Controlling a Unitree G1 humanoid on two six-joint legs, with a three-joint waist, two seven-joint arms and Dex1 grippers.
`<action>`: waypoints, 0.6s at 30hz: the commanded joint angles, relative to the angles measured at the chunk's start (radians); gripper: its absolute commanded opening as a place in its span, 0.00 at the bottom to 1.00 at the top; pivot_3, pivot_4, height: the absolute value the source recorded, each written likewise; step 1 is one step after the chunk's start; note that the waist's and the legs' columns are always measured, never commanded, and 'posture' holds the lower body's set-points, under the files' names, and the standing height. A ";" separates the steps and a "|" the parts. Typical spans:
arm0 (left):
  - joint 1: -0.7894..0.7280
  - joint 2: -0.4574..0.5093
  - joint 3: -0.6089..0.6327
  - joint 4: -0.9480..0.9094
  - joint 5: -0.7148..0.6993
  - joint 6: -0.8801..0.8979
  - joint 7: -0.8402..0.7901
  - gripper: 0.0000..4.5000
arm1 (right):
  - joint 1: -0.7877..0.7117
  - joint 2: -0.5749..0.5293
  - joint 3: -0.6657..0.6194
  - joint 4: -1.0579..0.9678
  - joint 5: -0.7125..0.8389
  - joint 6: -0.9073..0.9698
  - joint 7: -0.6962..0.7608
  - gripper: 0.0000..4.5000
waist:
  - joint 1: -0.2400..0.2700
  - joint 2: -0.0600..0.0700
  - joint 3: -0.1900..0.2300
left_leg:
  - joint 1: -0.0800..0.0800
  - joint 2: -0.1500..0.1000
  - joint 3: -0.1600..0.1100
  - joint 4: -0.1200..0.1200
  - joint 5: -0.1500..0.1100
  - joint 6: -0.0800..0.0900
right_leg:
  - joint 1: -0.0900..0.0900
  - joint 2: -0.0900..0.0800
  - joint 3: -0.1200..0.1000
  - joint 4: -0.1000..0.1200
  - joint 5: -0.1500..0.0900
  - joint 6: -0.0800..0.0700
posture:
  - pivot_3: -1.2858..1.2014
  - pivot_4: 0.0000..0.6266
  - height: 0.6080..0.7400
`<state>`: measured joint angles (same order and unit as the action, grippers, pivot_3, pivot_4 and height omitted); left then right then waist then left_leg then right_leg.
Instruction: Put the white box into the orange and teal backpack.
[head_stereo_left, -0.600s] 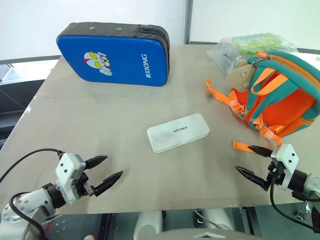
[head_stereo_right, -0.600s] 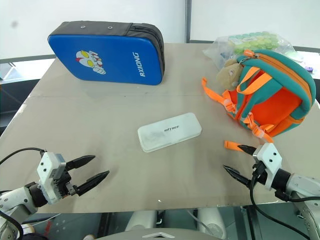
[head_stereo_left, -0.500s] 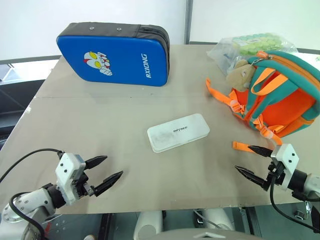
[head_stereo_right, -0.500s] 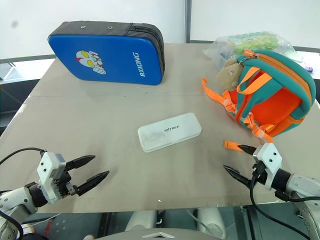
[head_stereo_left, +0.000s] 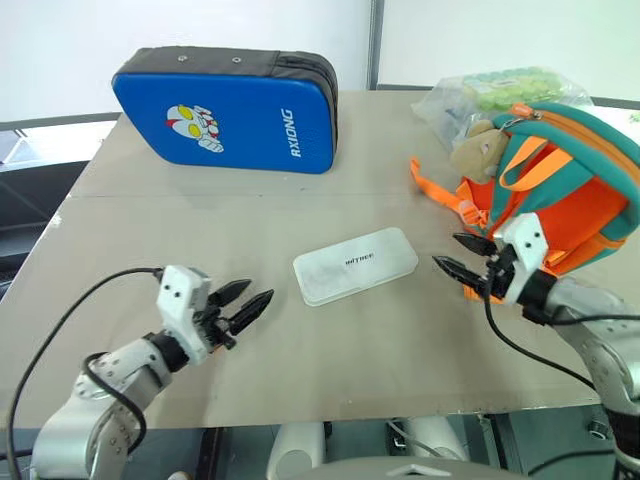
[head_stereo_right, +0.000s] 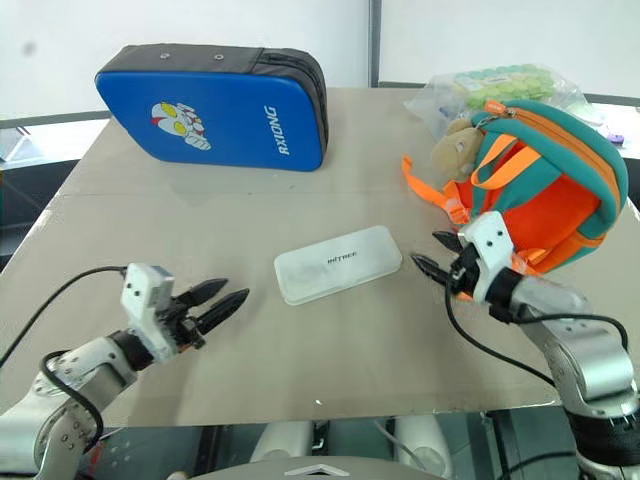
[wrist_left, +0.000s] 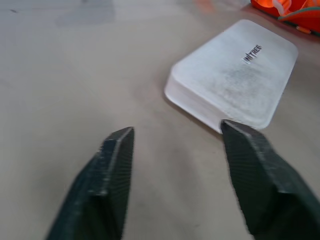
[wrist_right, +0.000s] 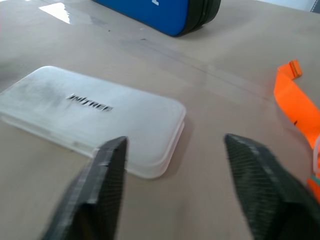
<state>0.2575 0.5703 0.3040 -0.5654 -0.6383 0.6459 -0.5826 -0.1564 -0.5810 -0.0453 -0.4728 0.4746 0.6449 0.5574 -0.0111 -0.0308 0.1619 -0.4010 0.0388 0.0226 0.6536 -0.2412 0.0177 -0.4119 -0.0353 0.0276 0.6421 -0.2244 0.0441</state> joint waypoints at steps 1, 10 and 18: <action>-0.051 -0.024 -0.015 -0.072 -0.083 0.156 0.129 0.25 | -0.114 0.002 0.081 0.104 -0.111 0.019 -0.055 0.23 | -0.001 0.000 0.000 | 0.000 0.000 0.000 0.000 0.000 0.000 | 0.000 0.000 0.000 0.000 0.000 0.000 | 0.52 0.24 1.00; -0.279 -0.076 -0.067 -0.034 -0.199 0.514 0.380 0.01 | -0.406 0.036 0.315 0.562 -0.368 -0.123 0.015 0.00 | 0.000 0.000 0.000 | 0.001 -0.001 0.000 0.000 0.000 0.000 | 0.001 0.002 0.000 0.001 0.003 0.003 | 0.52 0.24 1.00; -0.397 -0.063 -0.196 0.055 -0.096 0.485 0.350 0.01 | -0.314 -0.022 0.360 0.355 -0.244 -0.051 0.317 0.00 | -0.001 -0.001 0.000 | 0.000 -0.001 -0.001 -0.001 0.000 0.000 | 0.001 0.001 0.000 0.000 0.003 0.003 | 0.52 0.24 1.00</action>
<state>-0.1299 0.4957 0.1506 -0.5140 -0.7475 1.1560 -0.1951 -0.5004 -0.6074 0.2958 0.0004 0.1594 0.5649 0.7943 -0.0120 -0.0313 0.1617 -0.4010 0.0375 0.0217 0.6526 -0.2411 0.0177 -0.4113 -0.0347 0.0278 0.6423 -0.2214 0.0470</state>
